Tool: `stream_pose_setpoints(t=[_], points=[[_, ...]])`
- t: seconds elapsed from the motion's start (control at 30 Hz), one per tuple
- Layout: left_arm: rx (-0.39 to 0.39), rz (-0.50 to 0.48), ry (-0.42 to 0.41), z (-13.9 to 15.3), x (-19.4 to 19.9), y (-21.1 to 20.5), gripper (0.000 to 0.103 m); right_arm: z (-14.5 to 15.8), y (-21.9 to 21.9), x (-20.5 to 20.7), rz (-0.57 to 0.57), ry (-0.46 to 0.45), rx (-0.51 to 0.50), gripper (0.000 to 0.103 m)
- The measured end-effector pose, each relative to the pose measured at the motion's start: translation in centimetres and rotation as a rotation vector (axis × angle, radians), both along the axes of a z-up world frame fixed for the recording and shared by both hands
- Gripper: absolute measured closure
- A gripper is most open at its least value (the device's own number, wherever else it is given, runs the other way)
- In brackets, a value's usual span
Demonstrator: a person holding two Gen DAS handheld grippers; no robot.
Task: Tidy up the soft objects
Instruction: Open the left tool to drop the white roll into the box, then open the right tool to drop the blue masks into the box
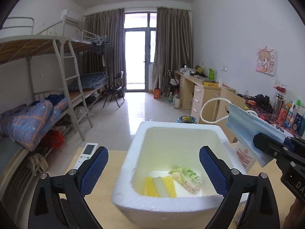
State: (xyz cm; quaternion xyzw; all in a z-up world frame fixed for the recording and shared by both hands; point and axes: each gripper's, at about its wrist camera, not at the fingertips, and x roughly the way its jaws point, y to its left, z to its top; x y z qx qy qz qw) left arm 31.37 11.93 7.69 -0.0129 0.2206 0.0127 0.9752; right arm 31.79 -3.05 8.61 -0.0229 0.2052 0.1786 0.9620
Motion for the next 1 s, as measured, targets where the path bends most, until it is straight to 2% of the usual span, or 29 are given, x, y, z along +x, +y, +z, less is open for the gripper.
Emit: stream_pose_setpoints(t=[0.53,0.87,1.0], points=[[0.046,0.132,-0.077,1.7,-4.9,4.1,0.006,-0.4,3.8,0.1,0.072,0.025,-0.020,0.079],[0.020,0.175,-0.086,1.2,-5.9,6.4,0.006,-1.1,5.5,1.6,0.079,0.055,-0.029,0.079],[0.024,0.177,-0.095,1.1,-6.3,6.4,0.006,-1.6,5.7,2.6,0.076,0.090,-0.035,0.071]])
